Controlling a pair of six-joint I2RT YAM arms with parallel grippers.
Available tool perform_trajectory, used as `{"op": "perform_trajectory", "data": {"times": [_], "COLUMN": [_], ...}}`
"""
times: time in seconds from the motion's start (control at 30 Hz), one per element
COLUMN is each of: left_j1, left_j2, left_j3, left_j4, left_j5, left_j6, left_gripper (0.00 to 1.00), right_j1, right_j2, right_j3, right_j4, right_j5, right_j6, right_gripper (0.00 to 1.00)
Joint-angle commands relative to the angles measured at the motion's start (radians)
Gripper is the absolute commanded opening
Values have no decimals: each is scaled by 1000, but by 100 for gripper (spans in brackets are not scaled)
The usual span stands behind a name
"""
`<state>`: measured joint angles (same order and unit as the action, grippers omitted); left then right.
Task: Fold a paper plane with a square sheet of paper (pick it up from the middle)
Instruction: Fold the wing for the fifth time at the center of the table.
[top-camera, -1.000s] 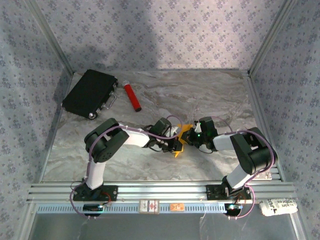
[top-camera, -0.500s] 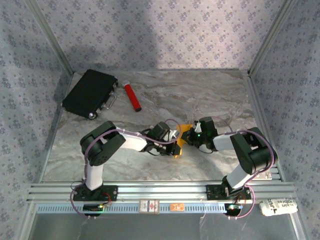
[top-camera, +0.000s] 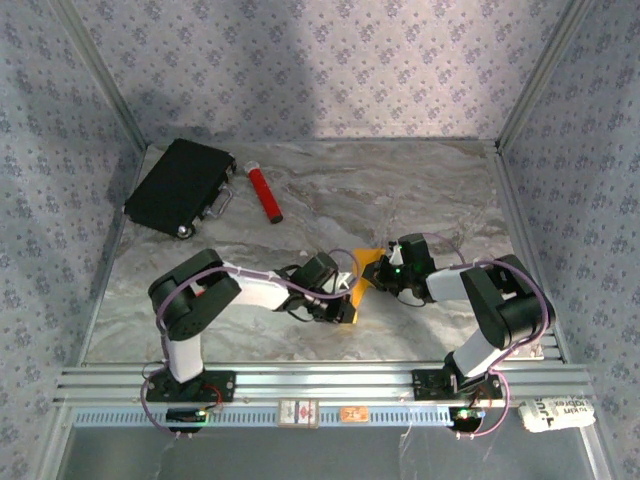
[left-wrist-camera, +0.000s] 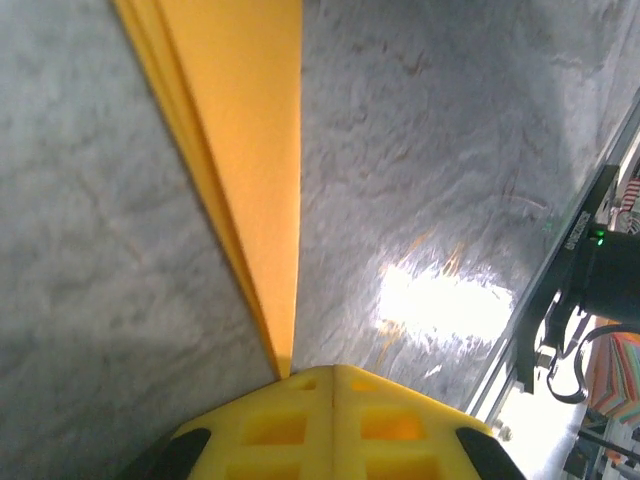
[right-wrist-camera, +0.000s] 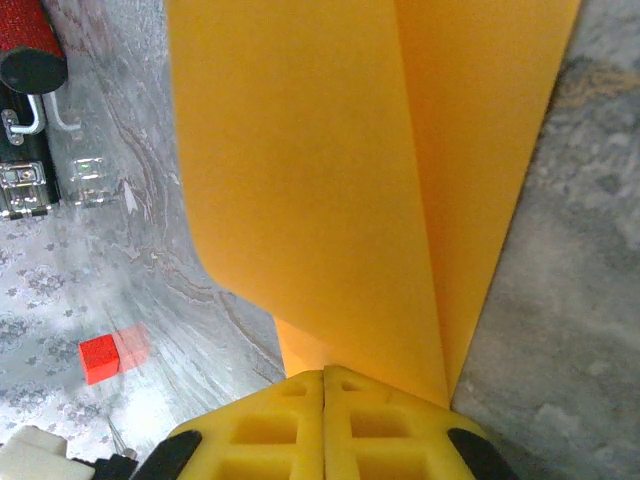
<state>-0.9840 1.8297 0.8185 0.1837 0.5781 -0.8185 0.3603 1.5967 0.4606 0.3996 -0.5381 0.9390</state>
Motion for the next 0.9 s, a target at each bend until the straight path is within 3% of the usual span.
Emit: {"op": "perform_trajectory", "data": {"times": [0.0, 0.23, 0.57, 0.87], "left_j1": [-13, 28, 66, 67], "left_j2": [-50, -138, 22, 119], "left_j3": [-23, 10, 178, 261], "left_j4": [-127, -51, -28, -110], "left_j5": [-1, -3, -34, -110], "left_j6": [21, -10, -47, -32], "left_gripper": [4, 1, 2, 2], "right_j1": [0, 6, 6, 6], "right_j2": [45, 37, 34, 31], "right_j3": [-42, -43, -44, -47], "right_j4": [-145, -140, -139, -138], "right_j5": [97, 95, 93, 92], "right_j6": [-9, 0, 1, 1], "right_gripper": [7, 7, 7, 7]}}
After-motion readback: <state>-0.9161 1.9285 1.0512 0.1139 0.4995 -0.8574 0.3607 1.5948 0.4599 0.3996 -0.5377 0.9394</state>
